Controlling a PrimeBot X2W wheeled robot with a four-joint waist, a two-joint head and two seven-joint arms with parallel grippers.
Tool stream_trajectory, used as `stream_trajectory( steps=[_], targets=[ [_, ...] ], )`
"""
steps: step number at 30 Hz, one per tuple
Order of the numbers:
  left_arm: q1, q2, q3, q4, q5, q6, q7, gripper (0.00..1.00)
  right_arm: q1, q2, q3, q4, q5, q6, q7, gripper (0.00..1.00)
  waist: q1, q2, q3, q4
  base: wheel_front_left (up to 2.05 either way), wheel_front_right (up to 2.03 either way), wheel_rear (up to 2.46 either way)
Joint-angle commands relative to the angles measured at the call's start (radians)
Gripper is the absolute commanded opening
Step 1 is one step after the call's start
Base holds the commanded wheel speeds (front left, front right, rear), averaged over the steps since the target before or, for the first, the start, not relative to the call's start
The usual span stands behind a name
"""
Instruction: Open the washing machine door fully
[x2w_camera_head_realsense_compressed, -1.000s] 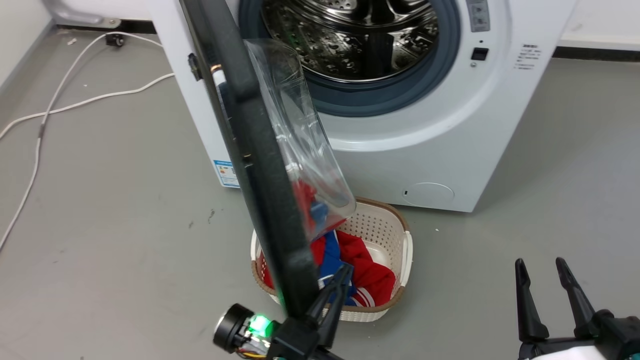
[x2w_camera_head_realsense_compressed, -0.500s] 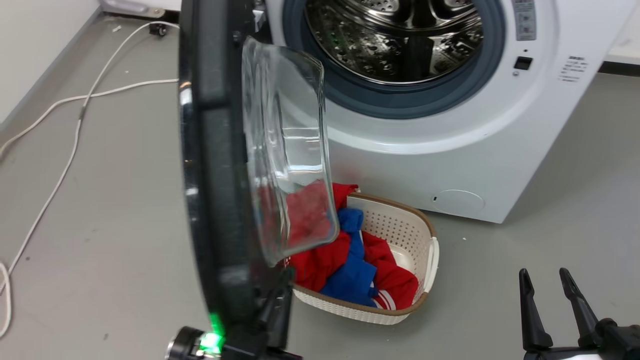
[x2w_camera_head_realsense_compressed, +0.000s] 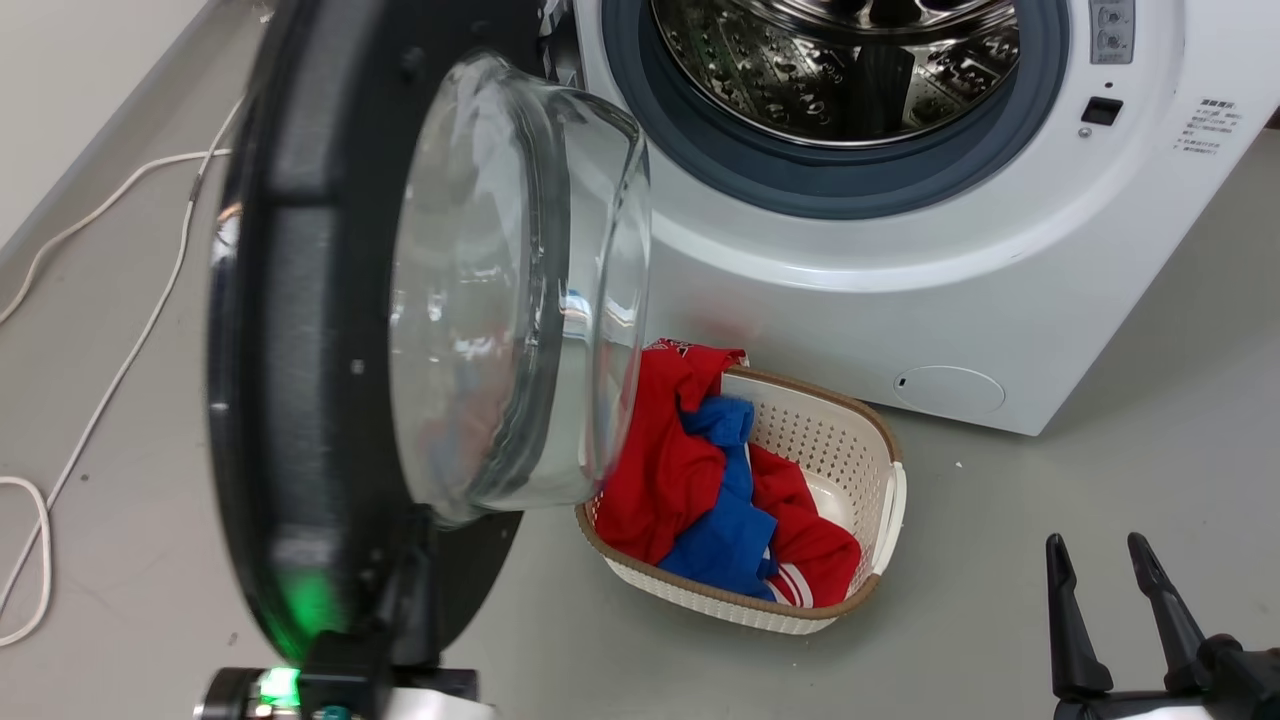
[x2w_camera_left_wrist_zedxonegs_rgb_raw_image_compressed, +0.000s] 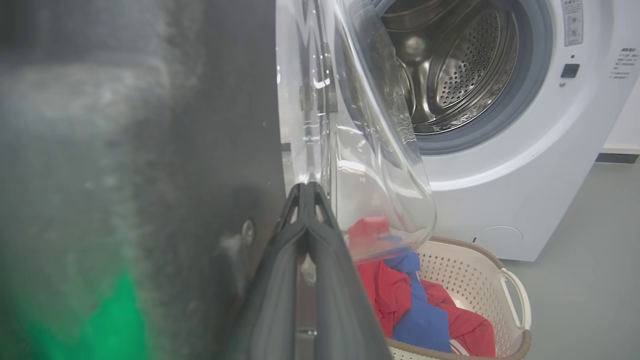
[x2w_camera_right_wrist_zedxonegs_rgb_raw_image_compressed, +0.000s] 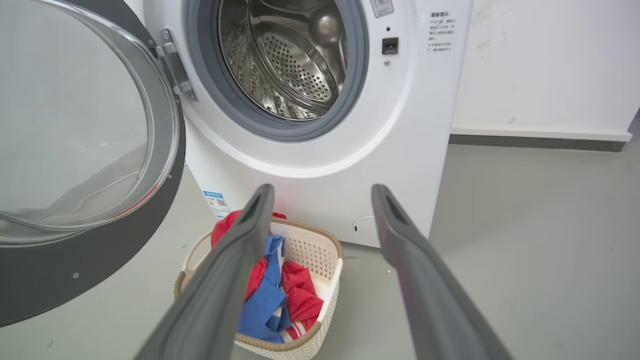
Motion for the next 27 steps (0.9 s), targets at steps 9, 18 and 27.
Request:
stream_trajectory(
  steps=[9,18,27],
  targets=[
    [0.008,0.033,0.193,-0.004,-0.026,0.022,0.0,0.0,-0.027,0.002,-0.004,-0.009,-0.021,0.0,-0.002,1.0,0.0,0.0,0.025,-0.007,0.0,0.0,0.0],
    [-0.014,0.029,0.321,0.003,-0.028,0.023,0.0,0.0,-0.035,0.002,-0.008,-0.016,-0.03,0.0,-0.002,1.0,0.0,0.0,0.038,-0.014,0.0,0.0,0.0],
    [-0.084,0.036,0.44,0.028,-0.029,0.001,0.0,0.0,-0.046,0.002,-0.007,-0.027,-0.044,0.0,-0.002,1.0,0.0,0.0,0.058,-0.027,0.0,0.0,0.0]
  ],
)
